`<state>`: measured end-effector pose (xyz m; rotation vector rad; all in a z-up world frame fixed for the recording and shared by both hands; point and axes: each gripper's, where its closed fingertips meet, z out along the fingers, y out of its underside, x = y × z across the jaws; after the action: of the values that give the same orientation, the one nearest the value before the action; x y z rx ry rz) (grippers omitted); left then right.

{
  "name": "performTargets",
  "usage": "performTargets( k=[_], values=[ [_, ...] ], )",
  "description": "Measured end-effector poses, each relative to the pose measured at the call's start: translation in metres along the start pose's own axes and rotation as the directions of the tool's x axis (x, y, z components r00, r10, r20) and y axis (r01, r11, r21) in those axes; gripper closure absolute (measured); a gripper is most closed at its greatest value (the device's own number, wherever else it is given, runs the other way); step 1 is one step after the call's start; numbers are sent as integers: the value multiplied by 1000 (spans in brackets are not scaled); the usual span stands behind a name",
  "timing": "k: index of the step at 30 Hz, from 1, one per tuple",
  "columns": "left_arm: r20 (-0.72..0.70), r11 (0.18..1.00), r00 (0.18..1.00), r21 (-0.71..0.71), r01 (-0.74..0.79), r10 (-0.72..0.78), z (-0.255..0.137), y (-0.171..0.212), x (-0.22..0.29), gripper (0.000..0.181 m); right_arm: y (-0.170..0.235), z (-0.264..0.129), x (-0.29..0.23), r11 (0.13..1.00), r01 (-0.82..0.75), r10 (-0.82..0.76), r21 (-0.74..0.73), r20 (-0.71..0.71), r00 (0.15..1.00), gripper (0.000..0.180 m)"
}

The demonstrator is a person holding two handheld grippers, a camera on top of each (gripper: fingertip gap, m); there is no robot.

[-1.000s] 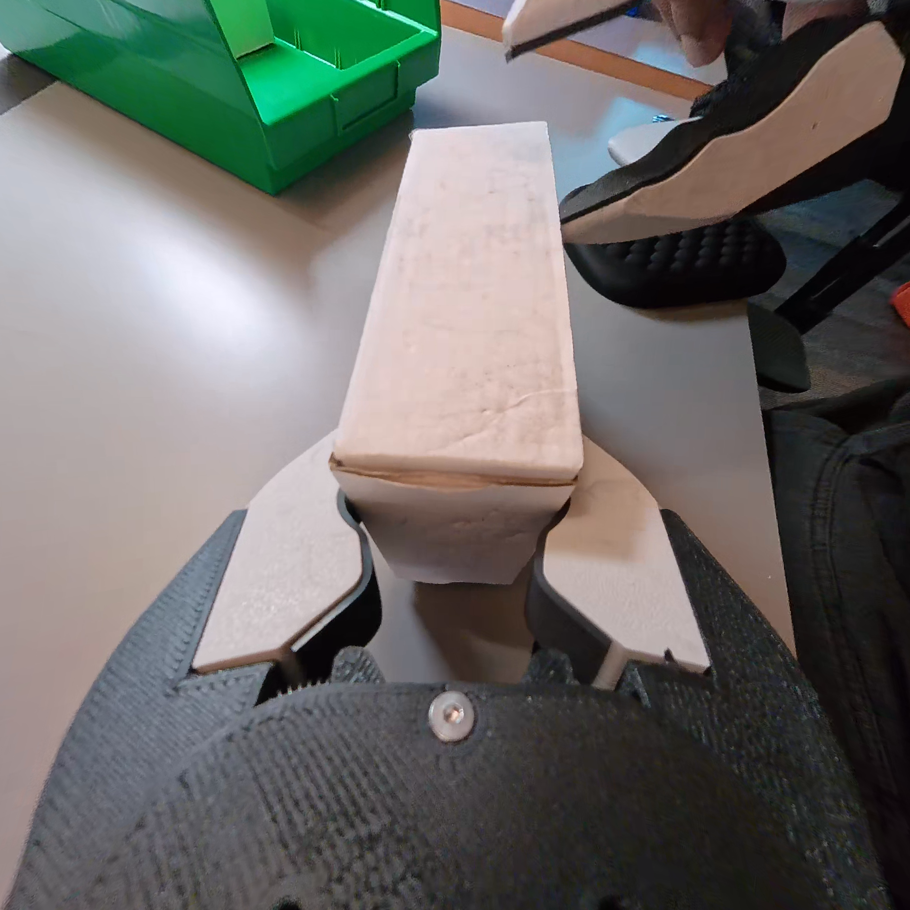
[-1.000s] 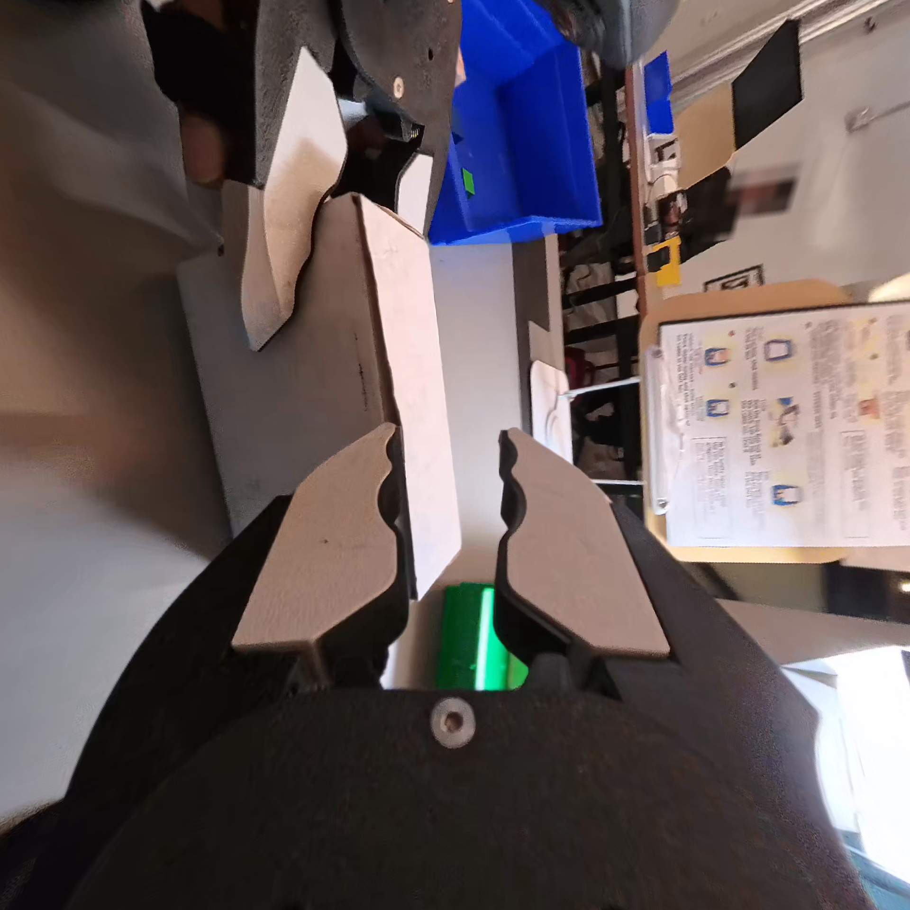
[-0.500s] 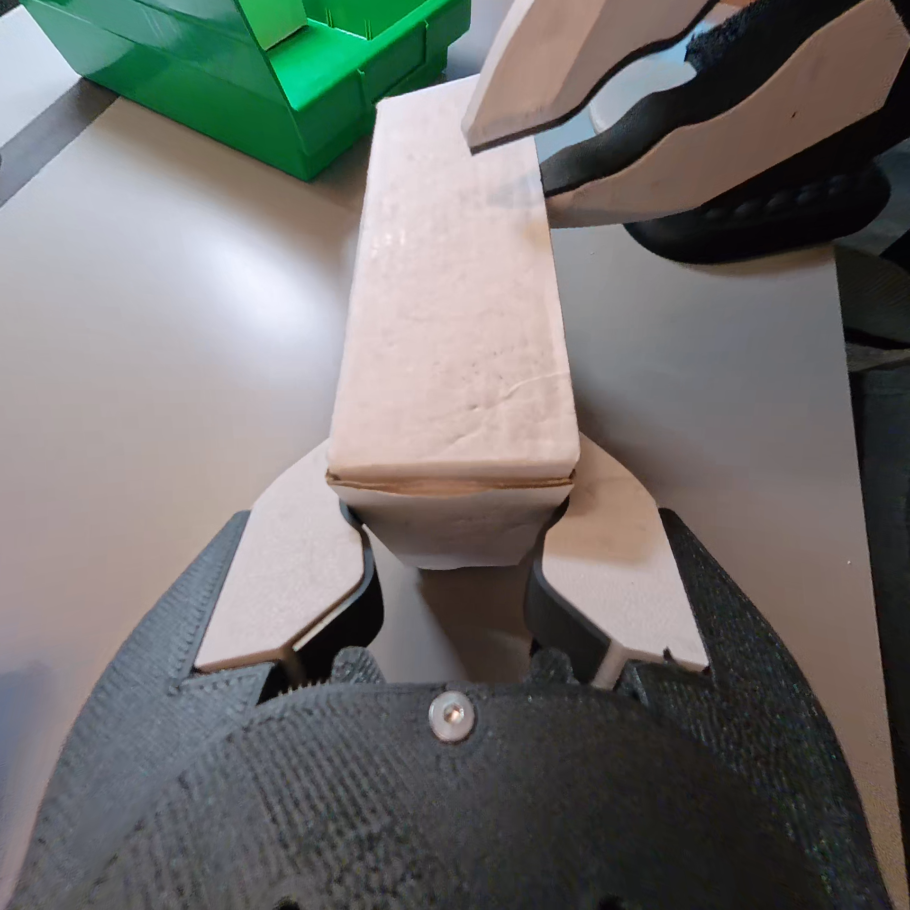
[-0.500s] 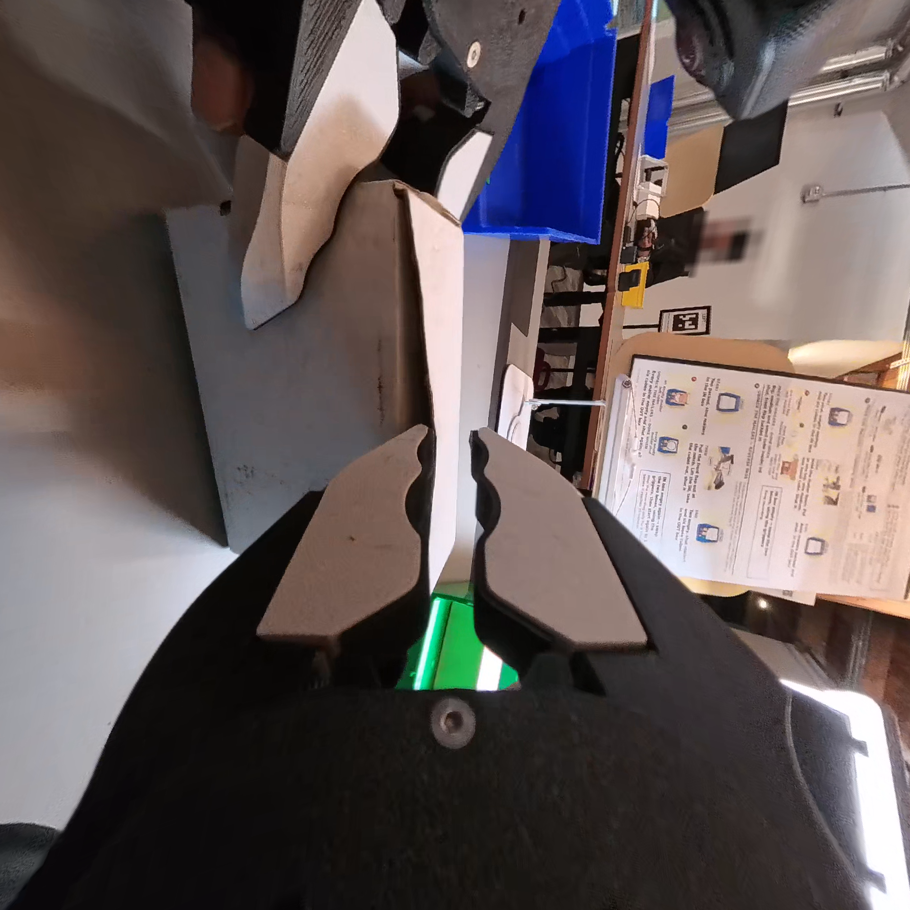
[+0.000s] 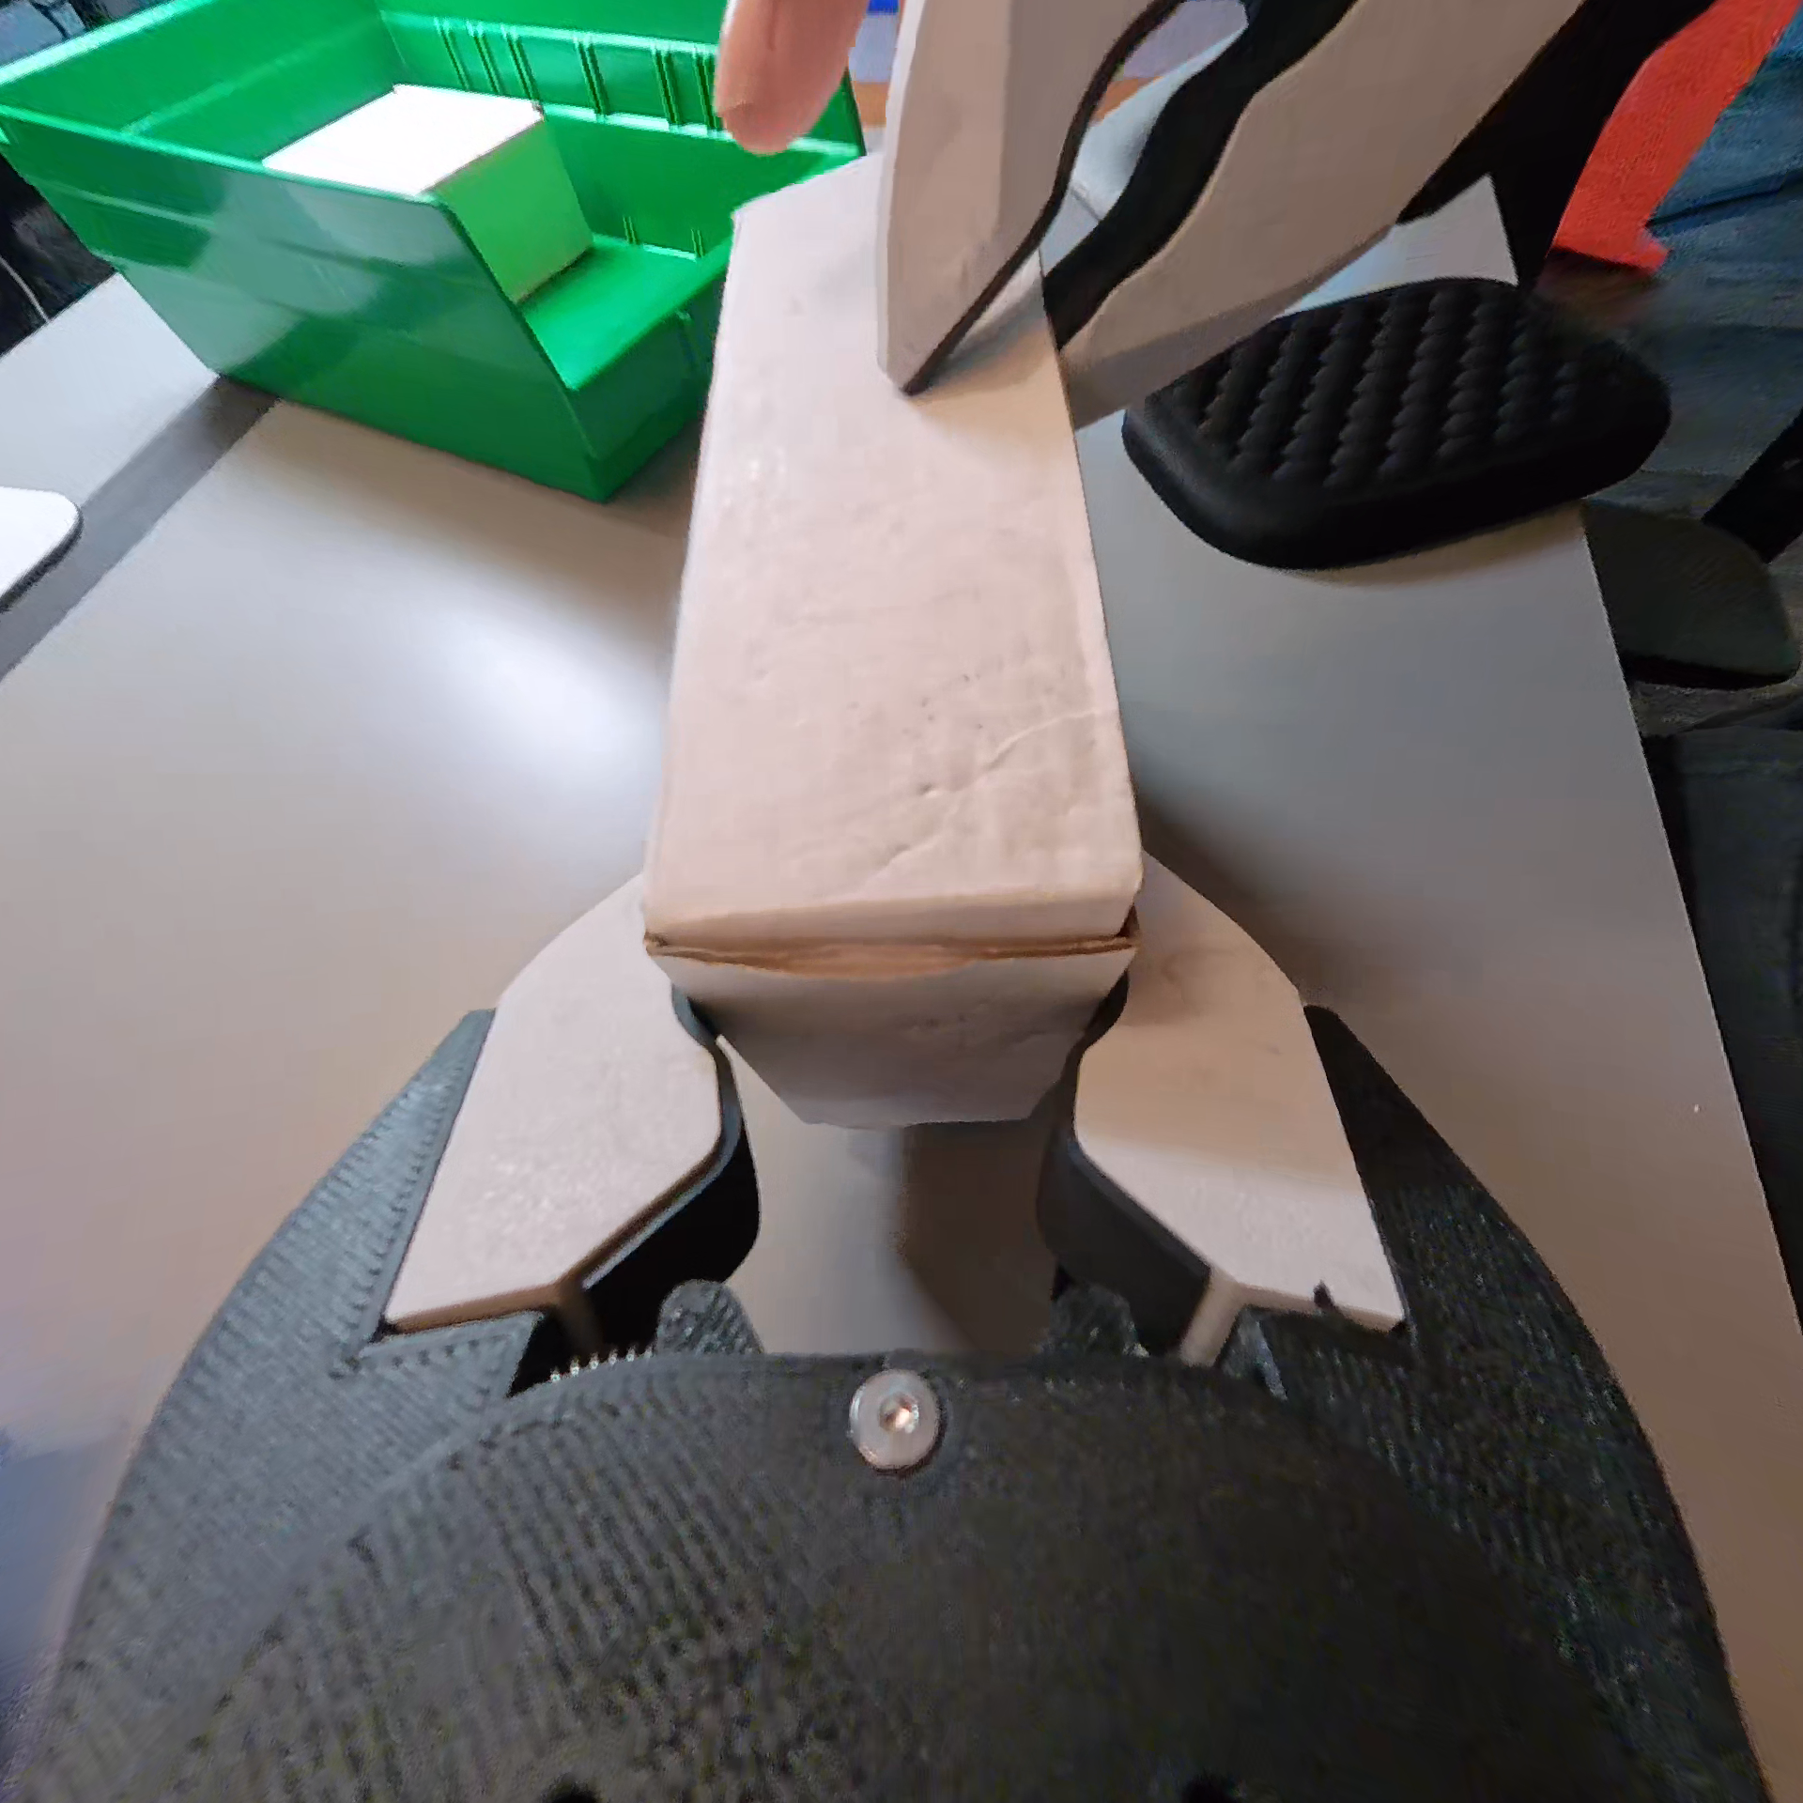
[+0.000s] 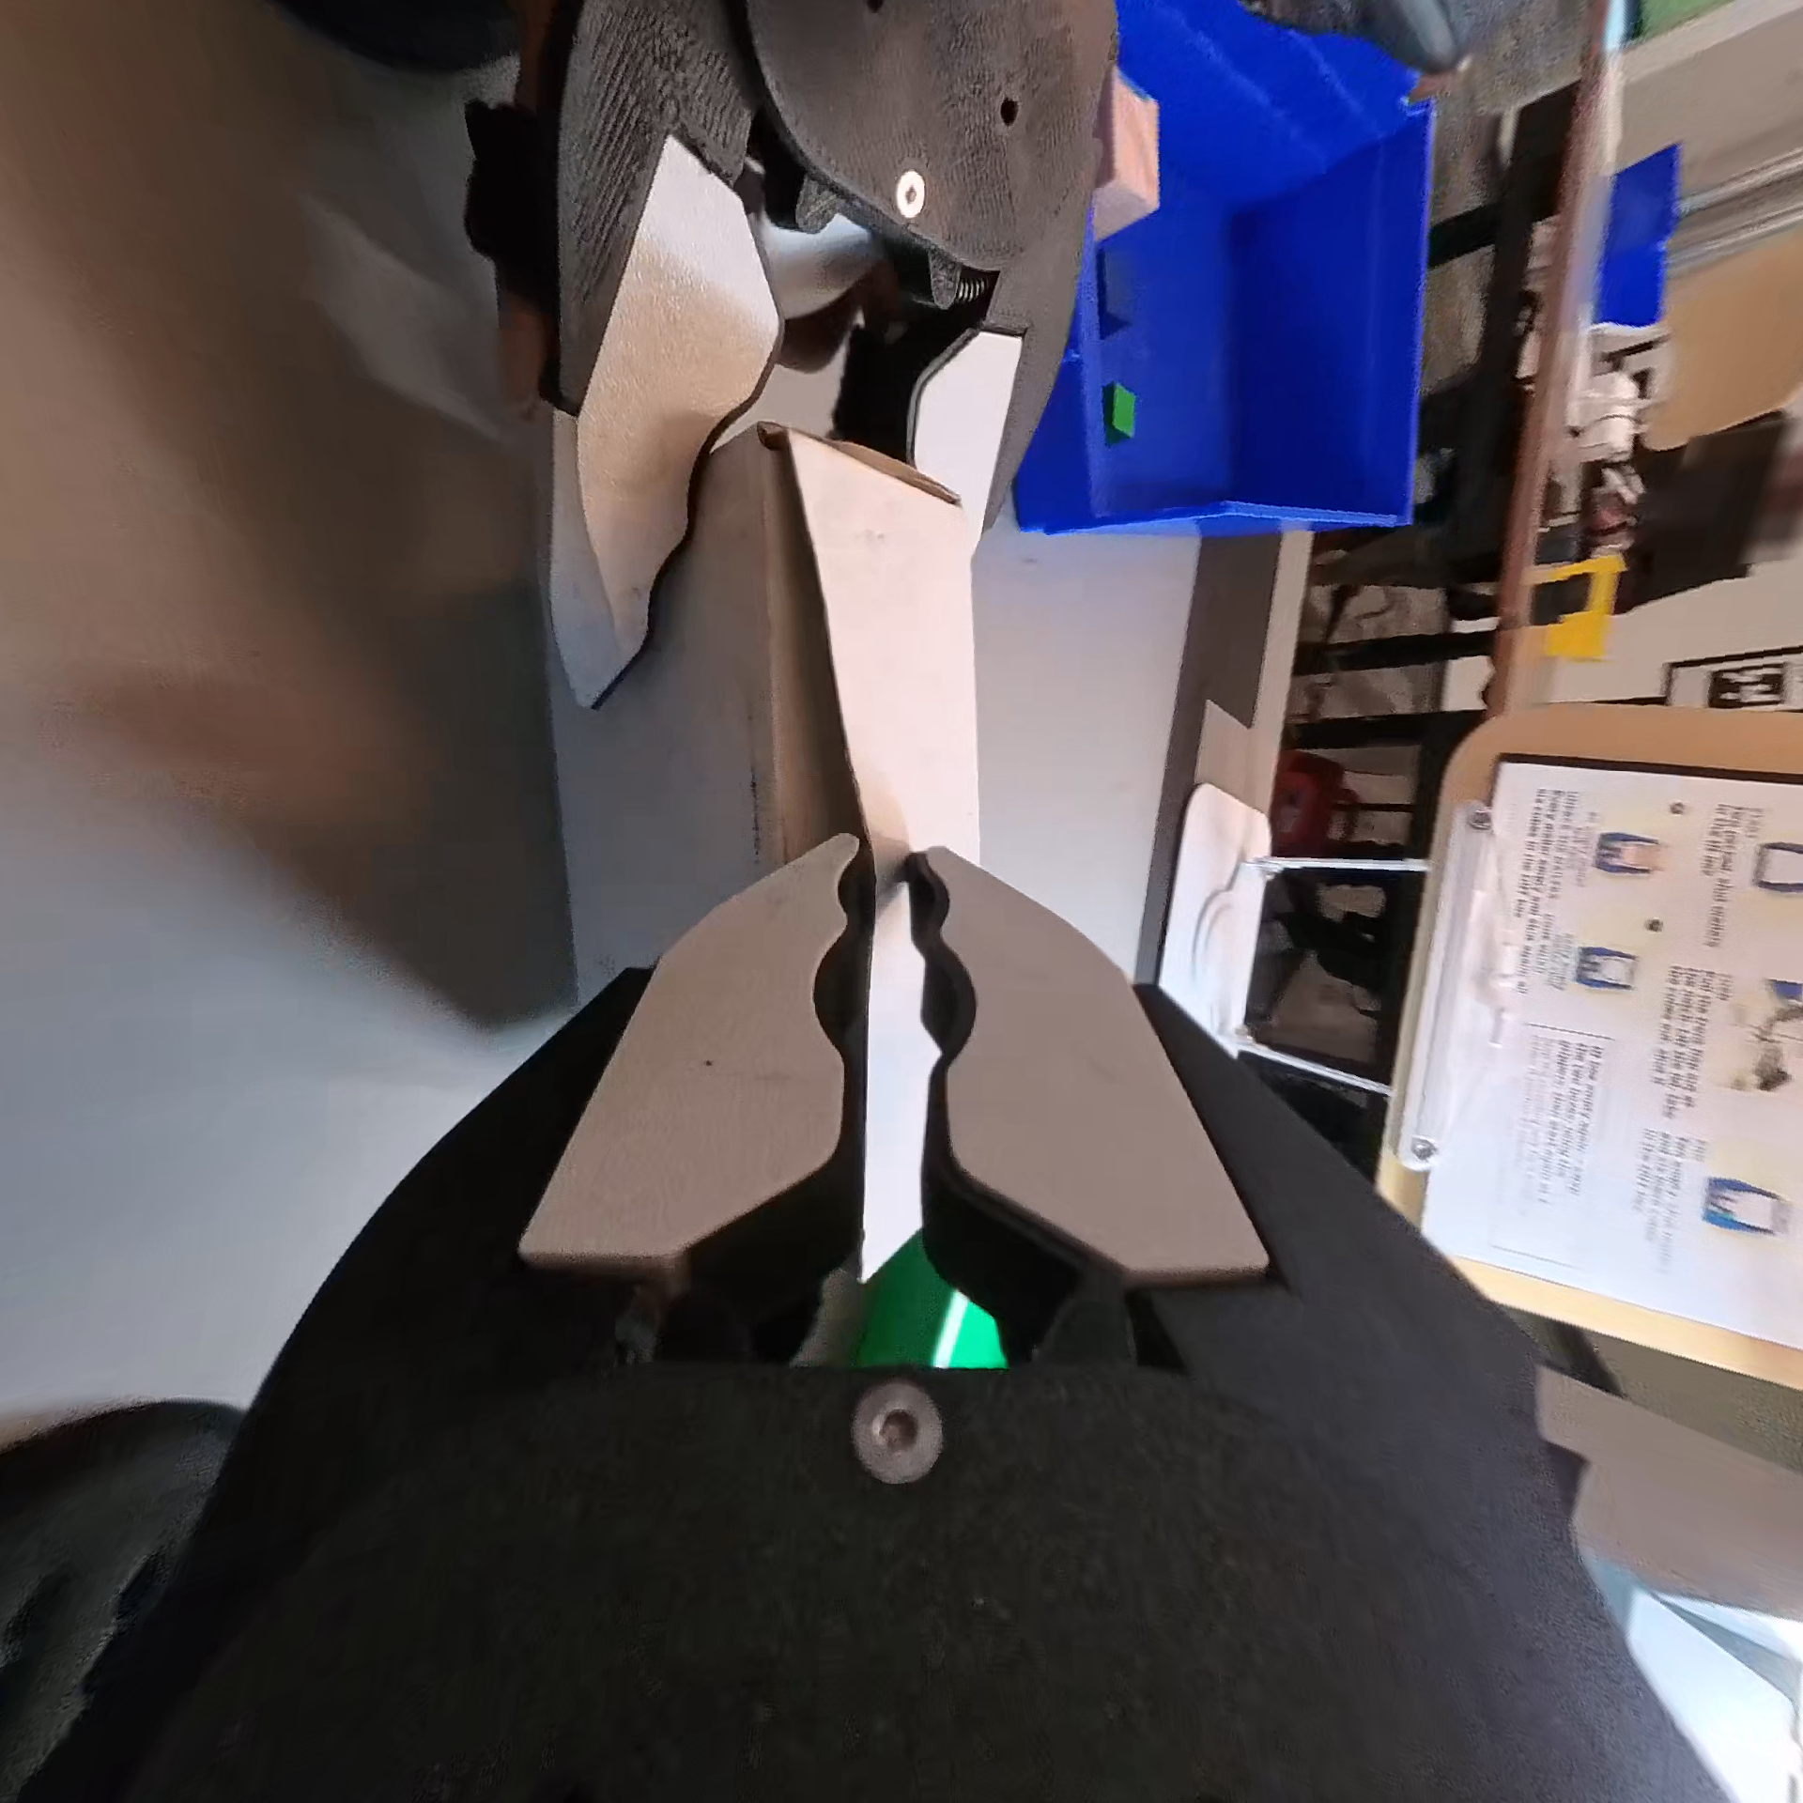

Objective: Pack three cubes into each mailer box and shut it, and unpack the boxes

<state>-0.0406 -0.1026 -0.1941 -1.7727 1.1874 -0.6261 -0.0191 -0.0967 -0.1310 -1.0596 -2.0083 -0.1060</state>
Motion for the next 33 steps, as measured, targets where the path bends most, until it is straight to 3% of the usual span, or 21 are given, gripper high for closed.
performTargets(
  k=[2, 10, 14, 18, 23, 28, 33],
  values=[
    [26, 995, 996, -35, -88, 89, 2, 7, -2, 109, 1, -4, 15, 1000, -15, 15, -2, -20, 1000, 178],
    [163, 940, 926, -31, -341, 341, 3, 6, -3, 108, -3, -16, 13, 966, -259, 243, 22, 274, 931, 178],
    [44, 993, 992, 25, -116, 115, -3, 10, -7, 96, 3, -11, 19, 968, -252, 249, -15, 236, 939, 179],
    [-80, 972, 989, 190, 136, -123, -32, -8, -14, 91, 10, -9, 28, 961, -274, 276, -33, 138, 951, 179],
    [-130, 877, 923, 287, 385, -363, -42, -28, -25, 111, 9, -6, 25, 972, -231, 233, -36, 56, 971, 179],
    [12, 934, 945, 156, 321, -326, -21, -1, -27, 121, -2, -9, 21, 966, -260, 259, -3, 97, 961, 179],
    [143, 992, 985, -65, 104, -94, -3, 34, -21, 115, 0, -17, 25, 949, -315, 309, 8, 174, 935, 179]
  ],
)
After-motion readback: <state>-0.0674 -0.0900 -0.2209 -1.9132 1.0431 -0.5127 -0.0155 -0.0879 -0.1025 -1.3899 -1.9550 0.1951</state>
